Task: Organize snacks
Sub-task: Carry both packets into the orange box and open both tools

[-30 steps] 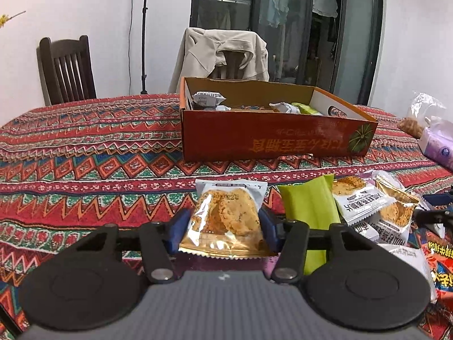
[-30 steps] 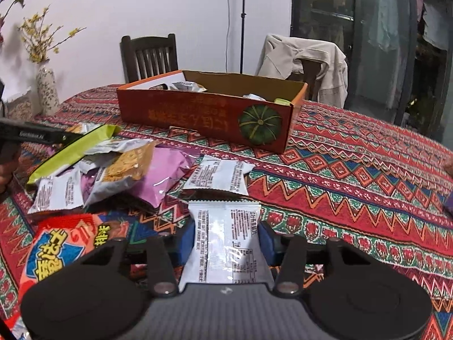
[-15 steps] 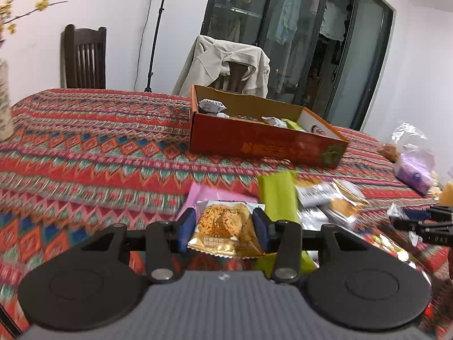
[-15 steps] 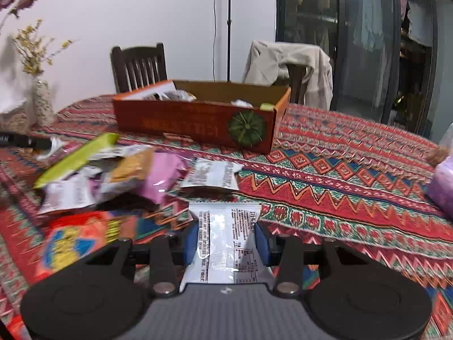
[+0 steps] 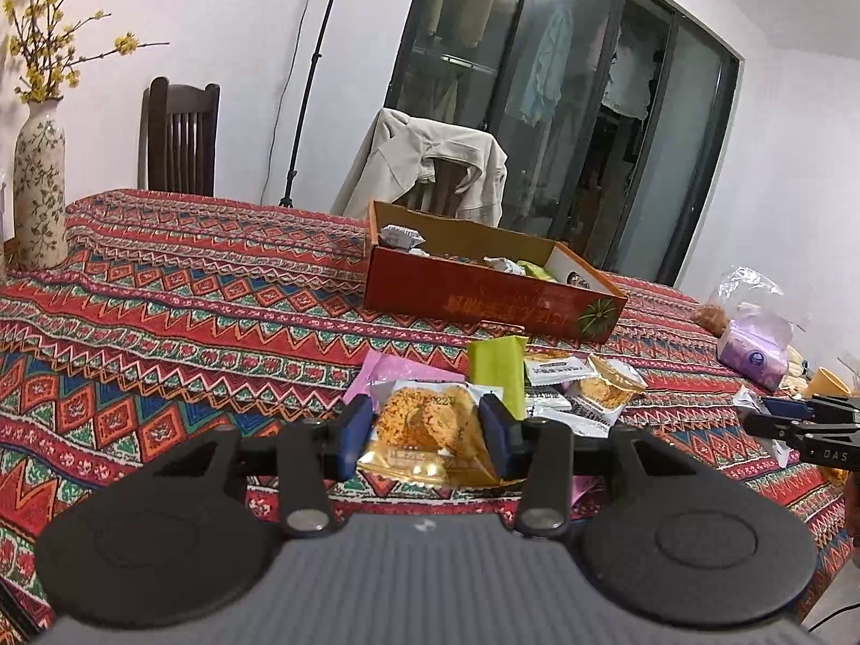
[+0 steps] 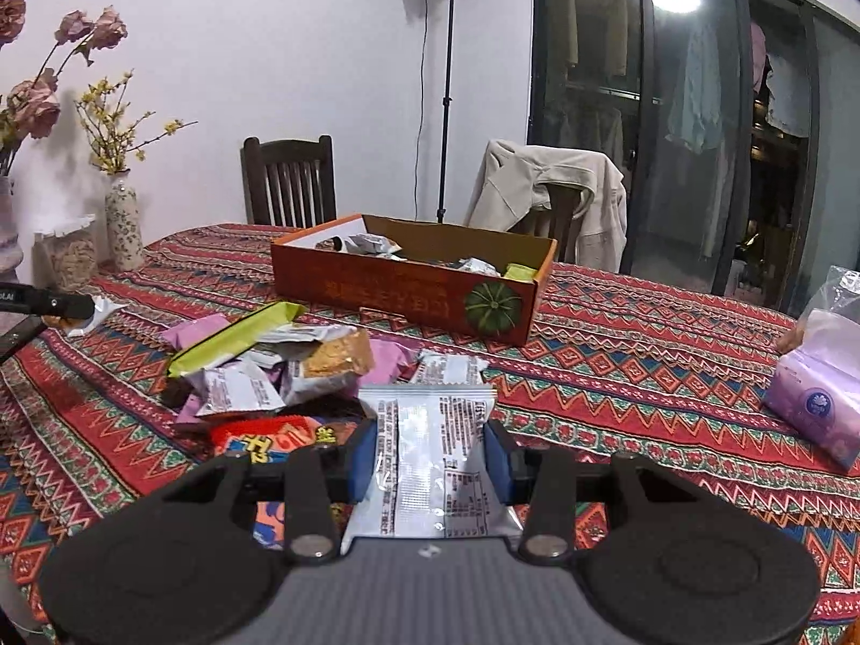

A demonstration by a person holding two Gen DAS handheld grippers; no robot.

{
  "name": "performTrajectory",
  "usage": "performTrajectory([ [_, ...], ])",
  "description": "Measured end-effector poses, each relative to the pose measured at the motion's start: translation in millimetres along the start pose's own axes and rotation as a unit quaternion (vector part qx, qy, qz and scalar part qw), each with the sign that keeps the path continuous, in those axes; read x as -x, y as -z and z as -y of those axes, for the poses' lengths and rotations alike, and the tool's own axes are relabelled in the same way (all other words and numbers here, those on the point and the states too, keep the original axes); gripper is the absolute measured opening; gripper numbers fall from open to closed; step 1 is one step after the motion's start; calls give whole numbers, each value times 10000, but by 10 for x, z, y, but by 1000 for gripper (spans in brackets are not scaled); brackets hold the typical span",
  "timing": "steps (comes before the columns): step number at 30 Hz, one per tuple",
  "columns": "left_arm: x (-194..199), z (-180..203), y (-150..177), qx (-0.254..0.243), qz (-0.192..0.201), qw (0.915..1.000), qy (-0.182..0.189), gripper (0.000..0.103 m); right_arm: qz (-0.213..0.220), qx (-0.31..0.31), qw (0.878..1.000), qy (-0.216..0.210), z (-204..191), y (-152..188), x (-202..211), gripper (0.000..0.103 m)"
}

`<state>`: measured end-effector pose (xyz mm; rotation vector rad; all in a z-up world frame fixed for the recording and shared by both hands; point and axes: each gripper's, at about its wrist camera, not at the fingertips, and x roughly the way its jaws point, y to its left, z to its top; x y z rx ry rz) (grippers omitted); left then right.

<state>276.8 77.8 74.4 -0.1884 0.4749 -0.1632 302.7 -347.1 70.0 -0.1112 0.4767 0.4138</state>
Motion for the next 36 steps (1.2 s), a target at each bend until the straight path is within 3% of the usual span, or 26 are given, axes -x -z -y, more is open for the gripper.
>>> performTrajectory([
  [3,17,21,-114,-55,71,10000,3,45,24,52,10000,7,-27,-21,-1,42],
  [7,-11,145,-527,-406,415,9982,166,45,64,257,9996,-65,-36,-221,-37,42],
  [13,-724,221,-1432,-571,160,9979,257,45,364,567,9968,-424,62,-1081,-339,42],
  [18,-1627,325,-2044,-645,-96,9979,62,45,139,2,9963,-854,370,-1913,-1198,42],
  [22,-2439,398,-2250,-671,-438,9968,-5,45,-436,-529,9936,-896,605,-2344,-2194,42],
  [28,-3626,375,-2269,-575,-1120,9917,-242,45,-1515,-1084,9813,-488,889,-2413,-3641,41],
  [33,-4207,352,-2217,-496,-1400,9882,-384,45,-2053,-1335,9690,-316,925,-2278,-4344,41],
  [36,-4400,334,-2165,-457,-1585,9851,-486,45,-2164,-1313,9671,-273,901,-2204,-4507,41],
])
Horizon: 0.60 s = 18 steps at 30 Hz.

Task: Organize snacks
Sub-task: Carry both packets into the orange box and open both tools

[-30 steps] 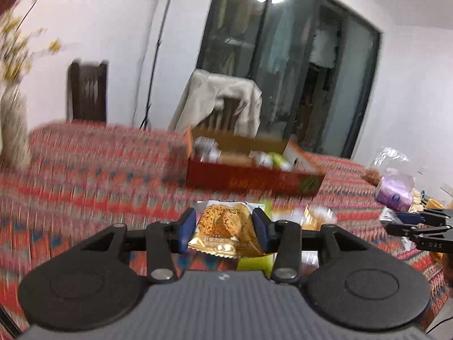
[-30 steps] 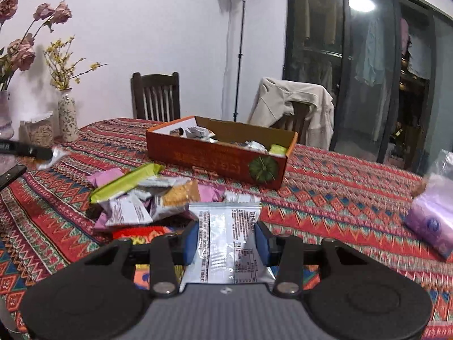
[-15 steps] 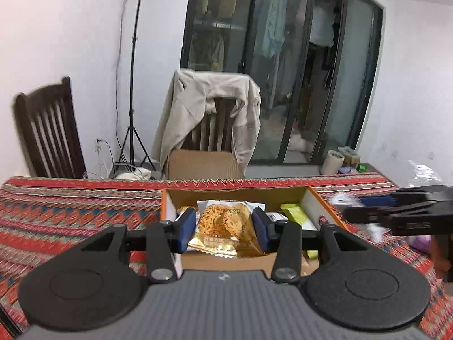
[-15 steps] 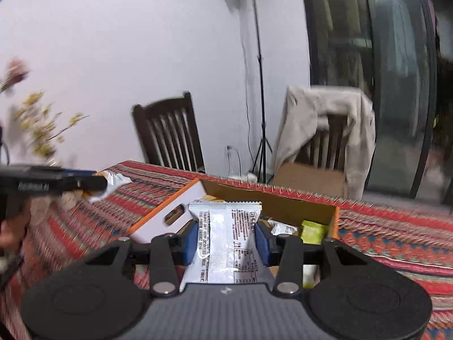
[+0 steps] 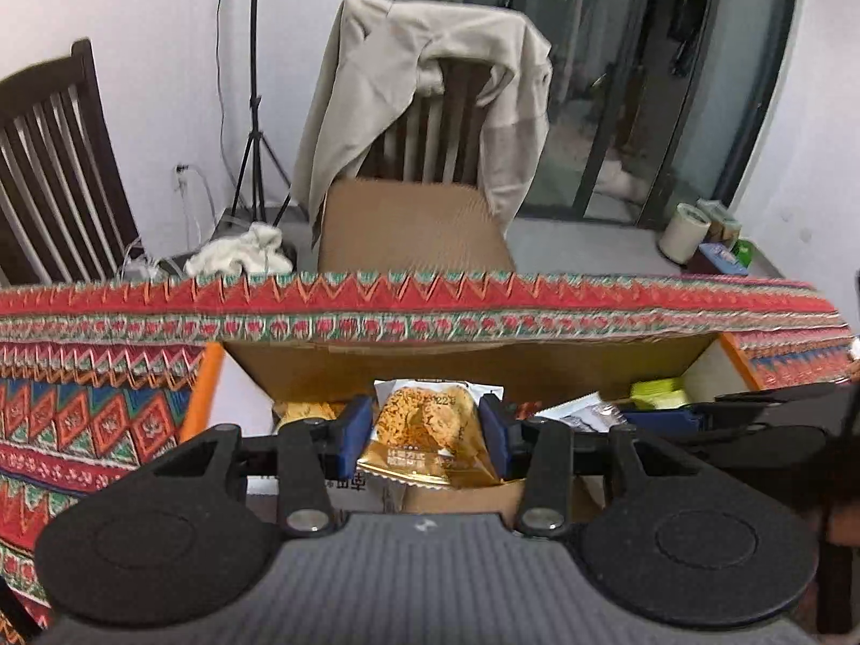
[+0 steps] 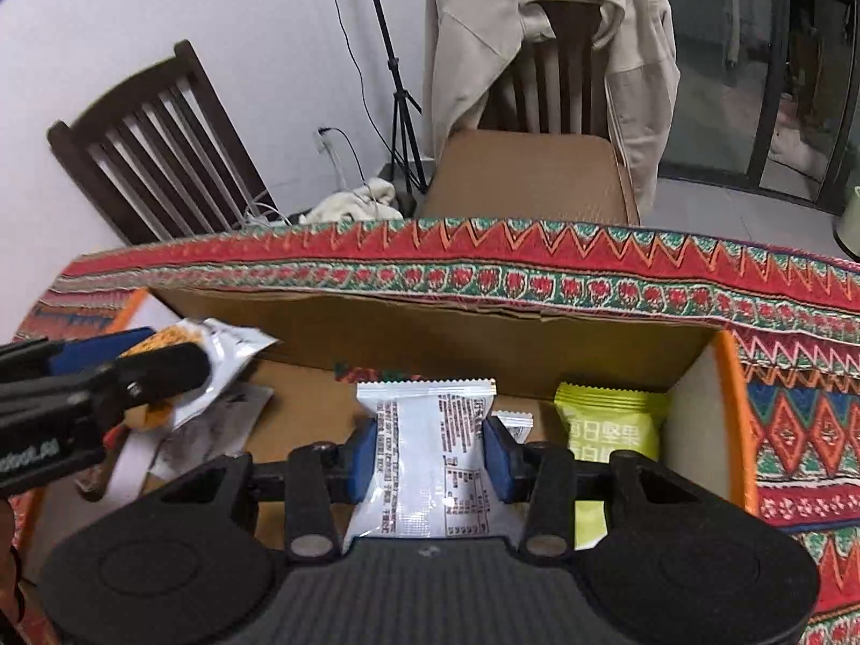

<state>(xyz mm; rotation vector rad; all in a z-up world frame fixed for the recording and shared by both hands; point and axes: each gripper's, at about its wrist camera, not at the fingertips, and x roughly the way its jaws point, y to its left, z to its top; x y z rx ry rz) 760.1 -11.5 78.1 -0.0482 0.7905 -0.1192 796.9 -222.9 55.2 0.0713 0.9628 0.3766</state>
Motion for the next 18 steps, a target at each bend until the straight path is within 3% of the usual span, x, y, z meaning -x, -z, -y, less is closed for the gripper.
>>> performTrajectory([
  [8,-234,9,128,68,-389,9992,-97,51,4,245,9996,151,-55,84,-88,41],
  [10,-185,-3,161,86,-360,9993,-54,60,-10,347,9991,244,-91,94,-93,41],
  [15,115,-13,122,64,-138,9999,-62,67,19,629,9964,563,-236,98,-51,47],
  [18,375,-42,70,48,-19,9999,-109,69,232,556,9973,420,-258,115,177,53],
])
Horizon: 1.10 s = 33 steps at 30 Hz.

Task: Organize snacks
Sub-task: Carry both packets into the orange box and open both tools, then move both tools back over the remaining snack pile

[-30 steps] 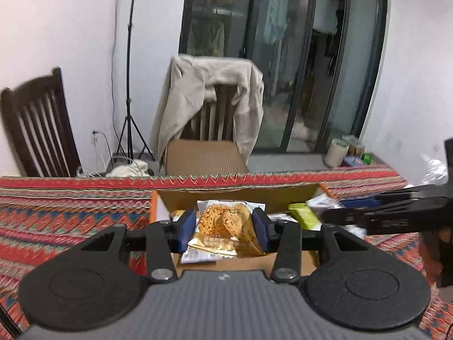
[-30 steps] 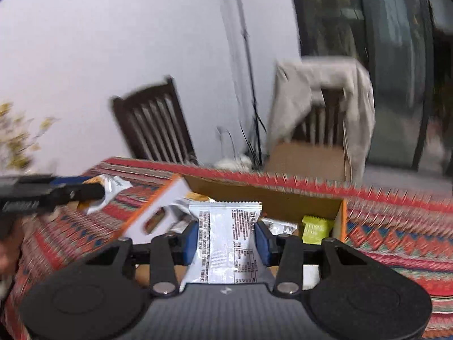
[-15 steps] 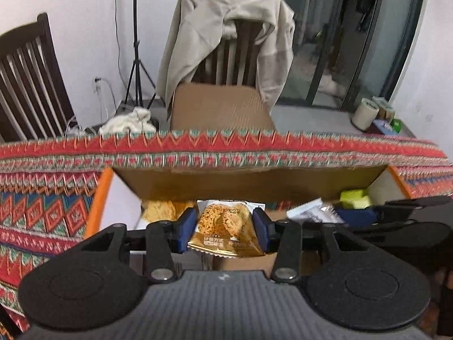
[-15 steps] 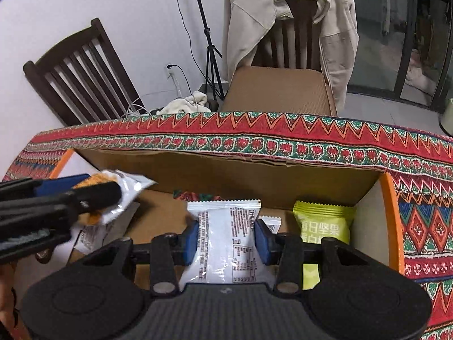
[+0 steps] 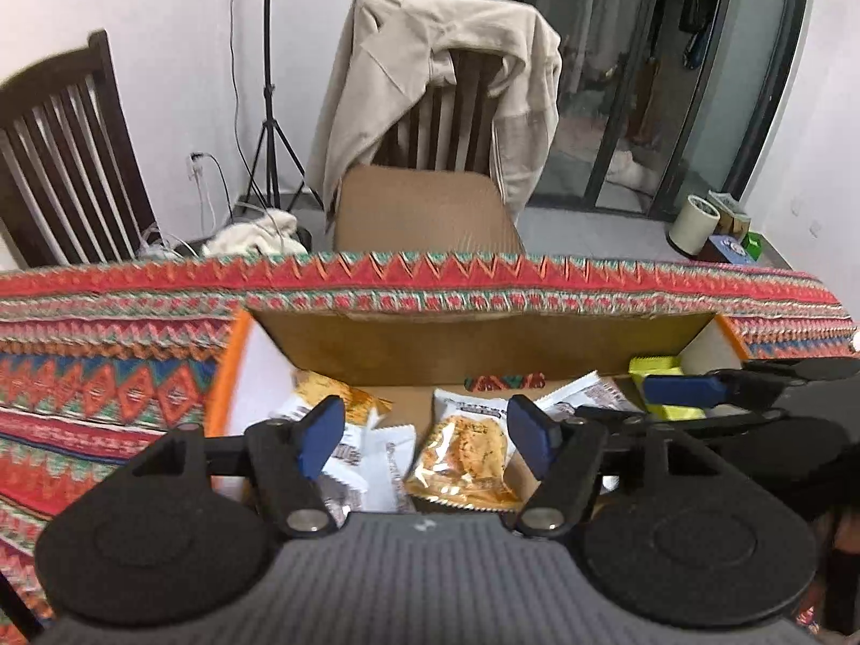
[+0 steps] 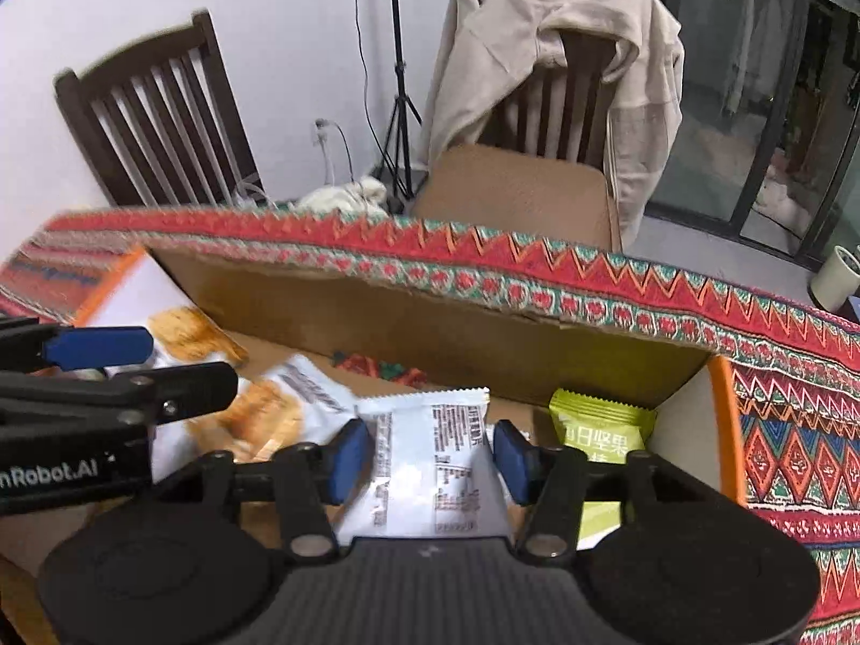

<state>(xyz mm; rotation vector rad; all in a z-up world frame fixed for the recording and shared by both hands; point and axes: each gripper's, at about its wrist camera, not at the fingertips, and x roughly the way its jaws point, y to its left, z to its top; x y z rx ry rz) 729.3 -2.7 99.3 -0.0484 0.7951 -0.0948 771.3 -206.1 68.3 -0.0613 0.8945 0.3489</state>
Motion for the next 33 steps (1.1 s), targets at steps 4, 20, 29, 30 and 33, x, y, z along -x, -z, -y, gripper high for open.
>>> performTrajectory([
  [4,418,-12,-42,8,132,9999,-65,73,351,-109,9993,-102,7,-52,516,53],
  [20,2711,120,788,-496,1163,9915,-304,101,1239,-19,9922,169,142,689,2873,78],
  [29,3495,56,2010,-515,1578,9861,70,103,1664,74,9860,-16,-12,1932,3738,102],
  [30,3532,47,2166,-451,1575,9864,112,103,1714,119,9851,-11,-55,2081,3785,103],
  [33,3570,15,2609,-353,1560,9869,204,103,1824,254,9829,-99,-182,2547,3875,103],
])
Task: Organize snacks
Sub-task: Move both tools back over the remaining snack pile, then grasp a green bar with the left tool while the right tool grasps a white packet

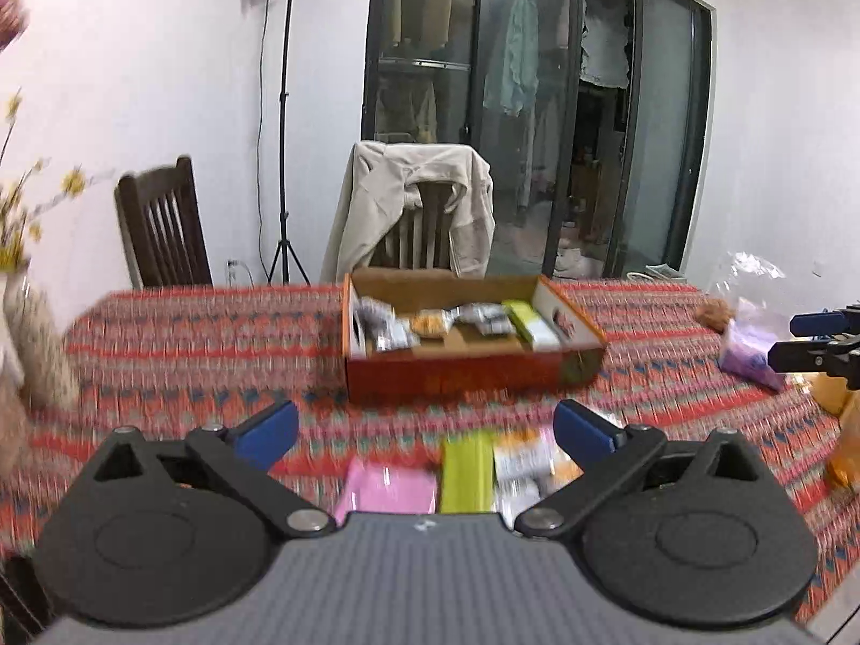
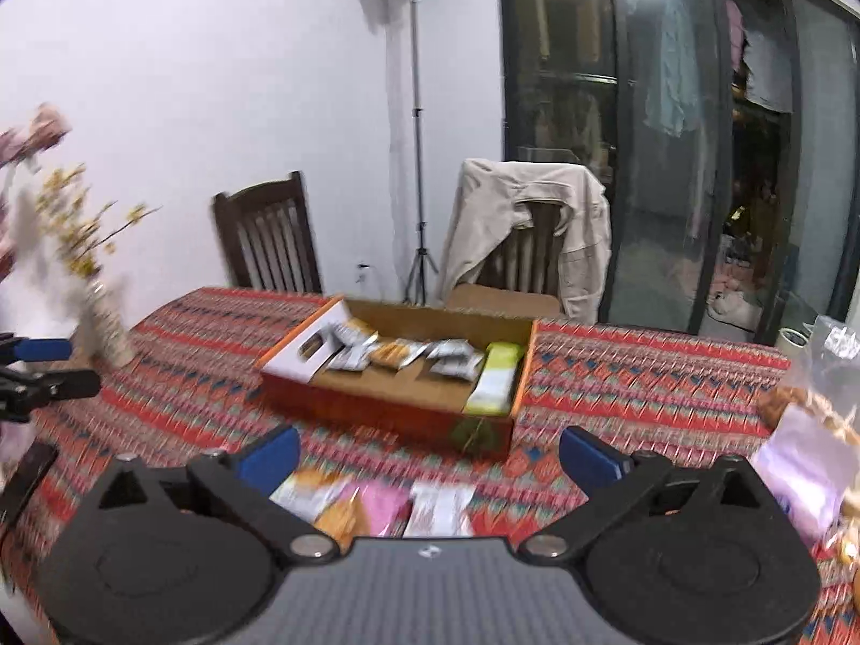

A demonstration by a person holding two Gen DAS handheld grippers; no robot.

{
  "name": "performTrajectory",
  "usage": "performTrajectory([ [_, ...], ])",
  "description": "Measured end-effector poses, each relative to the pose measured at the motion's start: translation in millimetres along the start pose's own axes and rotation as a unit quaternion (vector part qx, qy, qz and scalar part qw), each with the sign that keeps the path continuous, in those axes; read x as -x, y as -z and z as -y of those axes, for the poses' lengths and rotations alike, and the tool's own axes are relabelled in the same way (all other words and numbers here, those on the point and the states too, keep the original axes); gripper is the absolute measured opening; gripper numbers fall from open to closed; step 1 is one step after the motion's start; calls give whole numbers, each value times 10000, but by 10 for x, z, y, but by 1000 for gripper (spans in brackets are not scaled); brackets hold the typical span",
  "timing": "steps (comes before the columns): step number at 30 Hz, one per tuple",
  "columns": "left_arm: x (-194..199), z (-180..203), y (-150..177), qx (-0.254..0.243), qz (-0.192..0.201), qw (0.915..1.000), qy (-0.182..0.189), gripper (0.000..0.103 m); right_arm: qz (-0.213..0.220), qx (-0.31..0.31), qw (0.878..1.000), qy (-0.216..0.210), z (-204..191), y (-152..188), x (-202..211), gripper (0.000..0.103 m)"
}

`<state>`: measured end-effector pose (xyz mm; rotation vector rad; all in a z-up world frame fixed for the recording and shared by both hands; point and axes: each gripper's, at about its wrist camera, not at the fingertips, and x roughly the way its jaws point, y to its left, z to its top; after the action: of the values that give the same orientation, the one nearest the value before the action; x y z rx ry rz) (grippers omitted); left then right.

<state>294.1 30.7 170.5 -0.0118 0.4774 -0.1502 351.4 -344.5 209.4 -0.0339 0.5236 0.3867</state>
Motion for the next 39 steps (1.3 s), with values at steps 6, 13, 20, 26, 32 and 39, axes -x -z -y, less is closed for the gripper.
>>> performTrajectory([
  [6,212,56,804,-113,28,9998,-139,103,157,162,9992,-337,-235,788,250,103],
  [13,148,59,1265,155,-222,9996,-41,103,145,428,9987,-235,-447,1481,215,103],
  [20,-87,32,1202,201,-373,9991,-18,103,-14,273,9995,-178,-337,1674,41,103],
  [26,-445,96,1049,6,-378,9993,-3,88,-42,97,9999,-112,-137,1619,-180,101],
  [32,-1051,83,834,60,-687,9976,84,74,-185,445,9986,202,6,1415,-656,80],
  [39,-1561,87,684,63,-955,9946,410,73,-481,605,9969,128,109,1066,-1378,75],
])
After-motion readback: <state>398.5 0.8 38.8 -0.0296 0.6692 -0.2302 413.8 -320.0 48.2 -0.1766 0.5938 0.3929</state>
